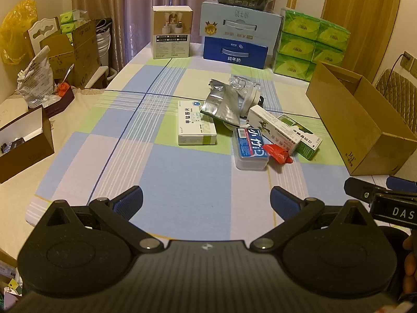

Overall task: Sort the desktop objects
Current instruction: 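Move the left tool toward the blue floss box on the table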

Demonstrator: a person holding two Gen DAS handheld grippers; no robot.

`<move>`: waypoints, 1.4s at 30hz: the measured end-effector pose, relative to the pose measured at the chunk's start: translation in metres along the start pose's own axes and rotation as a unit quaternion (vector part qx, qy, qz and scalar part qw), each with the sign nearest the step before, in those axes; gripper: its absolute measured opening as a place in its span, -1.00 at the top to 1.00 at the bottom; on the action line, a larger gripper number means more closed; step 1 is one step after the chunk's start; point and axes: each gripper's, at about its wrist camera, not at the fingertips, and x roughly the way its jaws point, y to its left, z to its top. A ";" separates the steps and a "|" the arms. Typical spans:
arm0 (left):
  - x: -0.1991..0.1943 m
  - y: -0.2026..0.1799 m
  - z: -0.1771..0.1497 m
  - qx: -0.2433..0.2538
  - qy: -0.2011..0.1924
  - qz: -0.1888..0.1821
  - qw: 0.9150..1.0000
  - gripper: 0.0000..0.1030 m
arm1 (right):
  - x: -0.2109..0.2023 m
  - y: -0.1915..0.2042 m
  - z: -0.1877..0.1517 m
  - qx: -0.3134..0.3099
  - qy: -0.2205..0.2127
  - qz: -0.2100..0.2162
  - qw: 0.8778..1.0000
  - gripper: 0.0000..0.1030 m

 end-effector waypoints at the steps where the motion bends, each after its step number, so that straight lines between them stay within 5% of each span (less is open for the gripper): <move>1: 0.000 0.000 0.000 0.000 0.000 0.000 1.000 -0.98 | 0.000 0.000 0.000 0.000 0.001 0.000 1.000 -0.97; 23: 0.023 0.012 0.020 0.052 -0.004 -0.009 0.999 -0.98 | 0.006 -0.014 0.015 0.022 0.011 0.025 0.999 -0.97; 40: 0.123 -0.022 0.038 0.103 0.032 -0.067 0.992 -0.96 | 0.089 -0.031 0.012 -0.010 0.019 0.076 0.997 -0.95; 42: 0.138 -0.027 0.039 0.109 0.036 -0.073 0.991 -0.87 | 0.099 -0.036 0.010 -0.012 0.028 0.077 0.997 -0.76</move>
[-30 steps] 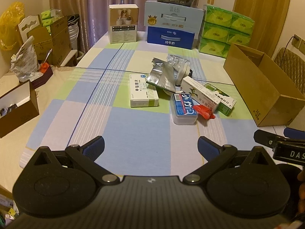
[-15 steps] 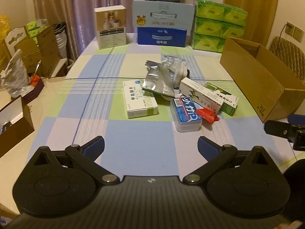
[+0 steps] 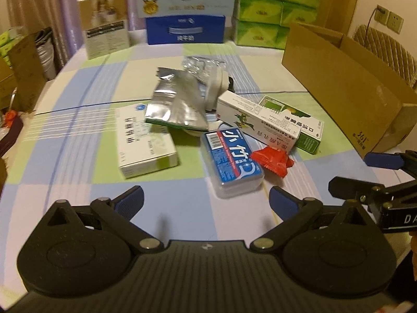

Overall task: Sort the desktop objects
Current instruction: 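Move the left tool toward the blue floss box on the table, then grasp the blue floss box with the left tool while the right tool grasps the red candy packet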

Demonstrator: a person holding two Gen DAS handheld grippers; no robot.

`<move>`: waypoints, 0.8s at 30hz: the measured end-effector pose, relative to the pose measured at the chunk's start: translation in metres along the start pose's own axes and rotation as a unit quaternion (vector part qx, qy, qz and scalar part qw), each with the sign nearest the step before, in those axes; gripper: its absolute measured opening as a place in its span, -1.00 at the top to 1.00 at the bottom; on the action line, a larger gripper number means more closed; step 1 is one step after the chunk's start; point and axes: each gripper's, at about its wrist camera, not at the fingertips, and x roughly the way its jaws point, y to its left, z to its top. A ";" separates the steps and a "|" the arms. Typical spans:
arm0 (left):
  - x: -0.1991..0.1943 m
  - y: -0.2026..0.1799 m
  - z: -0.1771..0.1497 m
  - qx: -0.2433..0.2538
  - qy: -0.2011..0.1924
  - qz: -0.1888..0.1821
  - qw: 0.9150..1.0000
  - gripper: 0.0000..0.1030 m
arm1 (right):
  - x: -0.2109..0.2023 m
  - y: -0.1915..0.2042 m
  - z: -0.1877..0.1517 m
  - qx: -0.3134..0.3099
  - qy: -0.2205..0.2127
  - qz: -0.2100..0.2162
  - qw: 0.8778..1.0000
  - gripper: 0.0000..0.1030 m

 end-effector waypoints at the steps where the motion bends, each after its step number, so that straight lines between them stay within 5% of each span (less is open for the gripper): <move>1: 0.008 0.000 0.001 0.003 0.005 -0.003 1.000 -0.82 | 0.005 -0.002 0.000 0.000 0.008 0.003 1.000 -0.69; 3: 0.021 0.000 0.003 0.006 0.007 -0.007 1.000 -0.82 | 0.013 -0.005 0.000 -0.008 0.016 0.005 1.000 -0.54; 12: 0.056 -0.005 0.009 0.010 -0.004 -0.053 0.999 -0.77 | 0.032 -0.014 -0.002 -0.011 0.027 -0.014 0.999 -0.54; 15: 0.063 -0.007 0.009 0.025 0.002 -0.045 0.999 -0.56 | 0.035 -0.019 -0.002 -0.004 0.032 -0.022 0.999 -0.54; 19: 0.059 0.002 0.005 0.022 0.008 -0.038 0.999 -0.02 | 0.037 -0.019 0.000 0.001 0.034 -0.012 0.999 -0.54; 24: 0.045 0.012 0.001 0.043 0.006 -0.029 0.999 -0.01 | 0.043 -0.004 0.004 -0.017 0.031 0.025 0.999 -0.53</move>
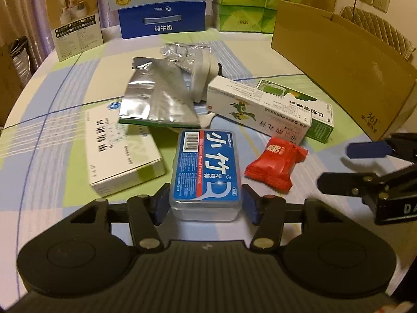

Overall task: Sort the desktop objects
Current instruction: 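Grasp the blue floss box with the left tool while the right tool grasps the red candy packet, then carry the floss box and red candy packet with both tools to the cardboard box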

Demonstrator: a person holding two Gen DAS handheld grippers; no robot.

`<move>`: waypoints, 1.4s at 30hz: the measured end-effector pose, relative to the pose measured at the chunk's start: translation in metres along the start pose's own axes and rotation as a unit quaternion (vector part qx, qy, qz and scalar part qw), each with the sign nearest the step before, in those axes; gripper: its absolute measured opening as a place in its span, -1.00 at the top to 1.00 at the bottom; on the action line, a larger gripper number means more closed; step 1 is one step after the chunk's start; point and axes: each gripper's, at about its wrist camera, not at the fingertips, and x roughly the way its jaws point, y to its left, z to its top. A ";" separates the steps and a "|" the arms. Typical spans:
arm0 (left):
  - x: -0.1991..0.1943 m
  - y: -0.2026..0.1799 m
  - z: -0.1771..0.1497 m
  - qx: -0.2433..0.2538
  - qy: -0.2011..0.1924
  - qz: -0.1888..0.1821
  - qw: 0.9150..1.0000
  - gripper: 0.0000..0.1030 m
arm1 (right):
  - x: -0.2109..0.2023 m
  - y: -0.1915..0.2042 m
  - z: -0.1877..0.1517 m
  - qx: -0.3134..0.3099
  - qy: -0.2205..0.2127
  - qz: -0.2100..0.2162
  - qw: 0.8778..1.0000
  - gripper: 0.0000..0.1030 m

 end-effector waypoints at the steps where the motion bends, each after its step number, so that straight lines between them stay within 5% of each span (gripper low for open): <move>1: -0.002 0.002 -0.001 0.004 0.000 0.000 1.000 -0.01 | 0.002 0.003 0.001 -0.005 -0.001 0.006 1.000 -0.53; 11: -0.011 0.017 -0.009 0.002 -0.002 -0.014 1.000 -0.02 | 0.039 0.025 0.014 -0.066 0.010 0.016 0.998 -0.41; 14: -0.013 0.018 -0.009 -0.003 -0.014 -0.015 1.000 -0.25 | 0.046 0.028 0.015 -0.070 0.012 0.015 0.997 -0.41; 18: -0.014 0.021 -0.008 -0.012 -0.022 -0.018 1.000 -0.25 | 0.054 0.029 0.014 -0.069 0.015 0.011 0.997 -0.39; 21: -0.013 0.021 -0.009 -0.016 -0.020 -0.020 0.999 -0.26 | 0.057 0.034 0.014 -0.084 0.015 0.005 0.996 -0.08; 27: -0.011 0.016 -0.008 -0.007 -0.025 -0.016 1.000 -0.26 | 0.048 0.035 0.008 -0.081 0.022 -0.002 0.996 0.08; 39: -0.001 0.003 -0.007 -0.004 -0.022 0.006 1.000 -0.23 | 0.009 0.015 -0.016 -0.028 0.021 -0.067 0.997 0.09; 42: 0.004 0.003 -0.006 -0.013 -0.017 0.017 1.000 -0.01 | 0.011 0.015 -0.016 -0.032 0.016 -0.070 0.997 0.02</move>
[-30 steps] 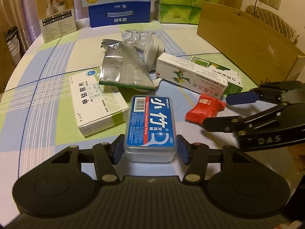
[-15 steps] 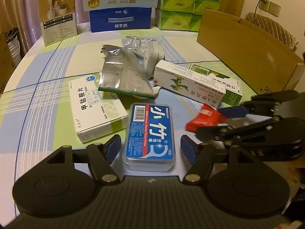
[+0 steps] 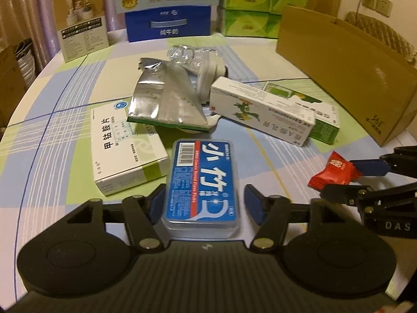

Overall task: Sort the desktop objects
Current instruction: 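Carry the floss box and red candy packet with both tools to the cardboard box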

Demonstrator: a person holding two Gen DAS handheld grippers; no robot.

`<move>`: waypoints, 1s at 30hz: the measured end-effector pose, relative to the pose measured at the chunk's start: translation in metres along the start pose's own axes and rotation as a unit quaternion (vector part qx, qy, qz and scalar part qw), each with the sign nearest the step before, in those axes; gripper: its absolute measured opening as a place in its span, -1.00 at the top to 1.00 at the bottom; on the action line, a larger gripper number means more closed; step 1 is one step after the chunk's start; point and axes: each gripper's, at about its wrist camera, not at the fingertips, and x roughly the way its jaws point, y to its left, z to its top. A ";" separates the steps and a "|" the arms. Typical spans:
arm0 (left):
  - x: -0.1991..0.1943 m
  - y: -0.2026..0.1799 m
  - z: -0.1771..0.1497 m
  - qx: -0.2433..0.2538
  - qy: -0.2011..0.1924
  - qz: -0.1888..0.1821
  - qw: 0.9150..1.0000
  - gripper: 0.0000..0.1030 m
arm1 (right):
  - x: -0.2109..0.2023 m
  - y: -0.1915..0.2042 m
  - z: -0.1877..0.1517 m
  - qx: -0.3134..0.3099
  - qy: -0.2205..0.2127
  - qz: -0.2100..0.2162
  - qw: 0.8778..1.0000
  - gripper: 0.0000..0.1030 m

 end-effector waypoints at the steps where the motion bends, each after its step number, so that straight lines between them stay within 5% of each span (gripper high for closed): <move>1: 0.001 0.000 0.000 -0.001 -0.001 0.004 1.000 -0.01 | 0.001 0.000 0.001 0.002 0.000 0.000 1.000 -0.02; 5: -0.002 0.002 -0.001 -0.012 -0.002 0.013 1.000 0.00 | 0.003 0.002 0.000 -0.001 -0.006 -0.001 1.000 -0.33; 13: -0.002 -0.004 -0.003 -0.005 -0.002 0.012 1.000 0.00 | 0.008 0.002 0.003 0.011 -0.005 0.003 1.000 -0.33; 21: 0.002 -0.004 -0.002 -0.004 -0.004 0.021 1.000 -0.01 | 0.008 0.006 0.004 0.003 -0.008 -0.004 1.000 0.07; 30: -0.001 -0.007 -0.001 -0.004 -0.003 0.025 1.000 0.00 | 0.006 0.005 0.005 0.014 -0.014 -0.003 1.000 0.18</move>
